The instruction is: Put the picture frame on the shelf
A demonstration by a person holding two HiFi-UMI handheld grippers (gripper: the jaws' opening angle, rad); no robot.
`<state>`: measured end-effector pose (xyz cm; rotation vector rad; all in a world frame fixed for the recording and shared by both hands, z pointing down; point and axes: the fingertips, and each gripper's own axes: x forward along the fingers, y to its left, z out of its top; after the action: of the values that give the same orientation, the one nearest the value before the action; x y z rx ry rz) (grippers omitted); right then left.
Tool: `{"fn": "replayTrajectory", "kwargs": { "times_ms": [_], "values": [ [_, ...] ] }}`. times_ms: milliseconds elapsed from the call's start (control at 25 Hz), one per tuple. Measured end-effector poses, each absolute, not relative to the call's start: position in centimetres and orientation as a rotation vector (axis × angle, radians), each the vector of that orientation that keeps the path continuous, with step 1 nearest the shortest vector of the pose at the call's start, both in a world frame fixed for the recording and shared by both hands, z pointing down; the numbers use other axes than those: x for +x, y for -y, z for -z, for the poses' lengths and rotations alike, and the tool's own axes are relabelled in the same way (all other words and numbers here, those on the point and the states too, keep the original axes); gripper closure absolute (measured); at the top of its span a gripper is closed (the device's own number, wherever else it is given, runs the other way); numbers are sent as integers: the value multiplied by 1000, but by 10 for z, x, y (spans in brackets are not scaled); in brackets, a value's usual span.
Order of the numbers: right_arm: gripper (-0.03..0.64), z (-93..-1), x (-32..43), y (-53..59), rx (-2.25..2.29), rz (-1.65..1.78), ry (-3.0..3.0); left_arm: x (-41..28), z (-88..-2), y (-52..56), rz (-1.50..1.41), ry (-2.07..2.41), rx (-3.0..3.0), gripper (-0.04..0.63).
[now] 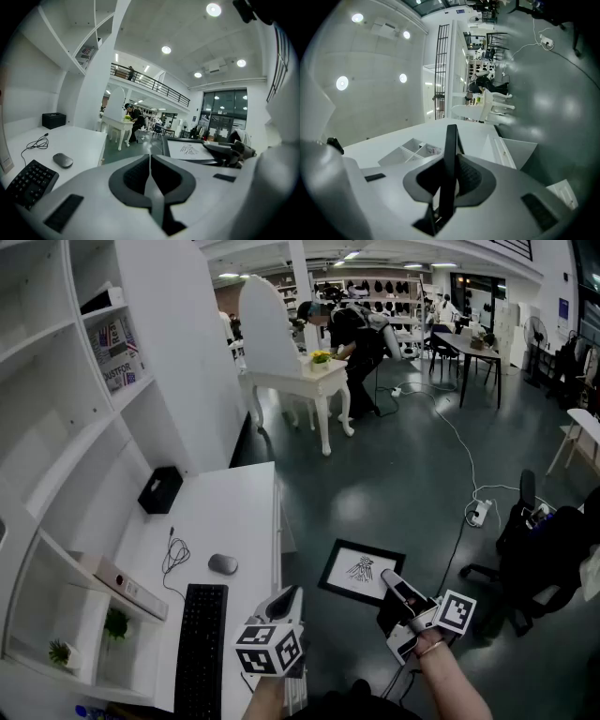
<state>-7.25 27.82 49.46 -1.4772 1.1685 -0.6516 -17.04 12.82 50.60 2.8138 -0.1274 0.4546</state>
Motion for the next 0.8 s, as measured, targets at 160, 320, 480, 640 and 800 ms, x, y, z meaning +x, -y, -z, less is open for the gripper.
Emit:
{"fn": "replayTrajectory", "kwargs": {
  "times_ms": [160,320,480,640,800],
  "values": [
    [560,-497,-70,-280,-1479,659,-1164,-166,-504,-134,-453,121,2820,575],
    [560,-498,-69,-281,-1477,665,-1176,-163,-505,-140,-463,122,2824,575],
    [560,-498,-67,-281,-1449,669,-1168,-159,-504,-141,-465,130,2819,575],
    [560,-501,-62,-281,-1423,664,-1149,-156,-503,-138,-461,144,2820,575],
    [560,-501,-56,-278,-1421,666,-1154,-151,-501,-134,-455,157,2822,575]
  ]
}}
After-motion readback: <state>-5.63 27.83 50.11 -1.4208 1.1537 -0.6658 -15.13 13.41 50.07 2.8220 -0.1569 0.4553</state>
